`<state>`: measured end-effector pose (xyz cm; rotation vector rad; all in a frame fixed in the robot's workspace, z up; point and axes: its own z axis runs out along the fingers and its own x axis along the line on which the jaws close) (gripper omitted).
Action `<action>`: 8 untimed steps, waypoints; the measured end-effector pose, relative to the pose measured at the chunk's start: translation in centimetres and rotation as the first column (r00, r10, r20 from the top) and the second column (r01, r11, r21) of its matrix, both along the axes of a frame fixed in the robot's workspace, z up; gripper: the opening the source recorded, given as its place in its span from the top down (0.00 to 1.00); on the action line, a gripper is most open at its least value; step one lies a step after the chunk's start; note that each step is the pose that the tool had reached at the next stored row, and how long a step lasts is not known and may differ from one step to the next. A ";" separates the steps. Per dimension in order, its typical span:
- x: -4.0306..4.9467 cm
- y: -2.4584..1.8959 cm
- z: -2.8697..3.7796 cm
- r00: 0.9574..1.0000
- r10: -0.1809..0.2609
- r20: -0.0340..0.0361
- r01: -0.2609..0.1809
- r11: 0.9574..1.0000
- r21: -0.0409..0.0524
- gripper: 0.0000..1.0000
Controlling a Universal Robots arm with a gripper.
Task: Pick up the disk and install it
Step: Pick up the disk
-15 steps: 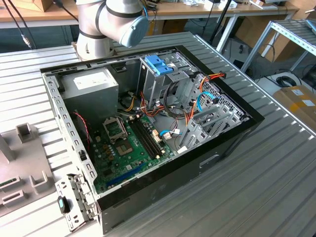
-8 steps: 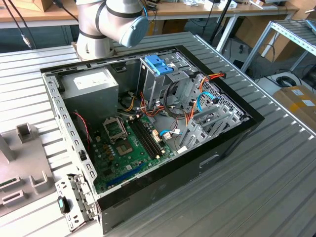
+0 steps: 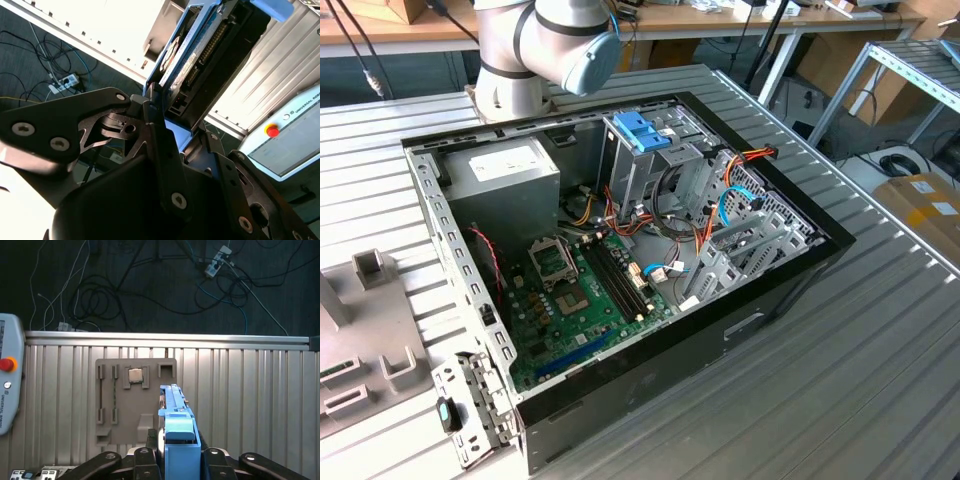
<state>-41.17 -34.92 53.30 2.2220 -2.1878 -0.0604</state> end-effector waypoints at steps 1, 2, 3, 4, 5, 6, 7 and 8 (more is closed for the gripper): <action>0.05 0.00 0.00 1.000 0.000 0.000 0.000 1.000 0.000 0.63; 0.08 0.00 0.00 1.000 0.000 0.000 0.000 1.000 0.000 0.63; 0.11 0.00 0.00 1.000 0.000 0.000 0.000 1.000 0.000 0.63; 0.14 0.00 0.00 1.000 0.000 0.000 0.000 1.000 0.000 0.63; 0.17 0.00 0.00 1.000 0.000 0.000 0.000 1.000 0.000 0.63; 0.20 0.00 0.00 1.000 0.000 0.000 0.000 1.000 0.000 0.63; 0.24 0.00 0.00 1.000 0.000 0.000 0.000 1.000 0.000 0.63; 0.27 0.00 0.00 1.000 0.000 0.000 0.000 1.000 0.000 0.63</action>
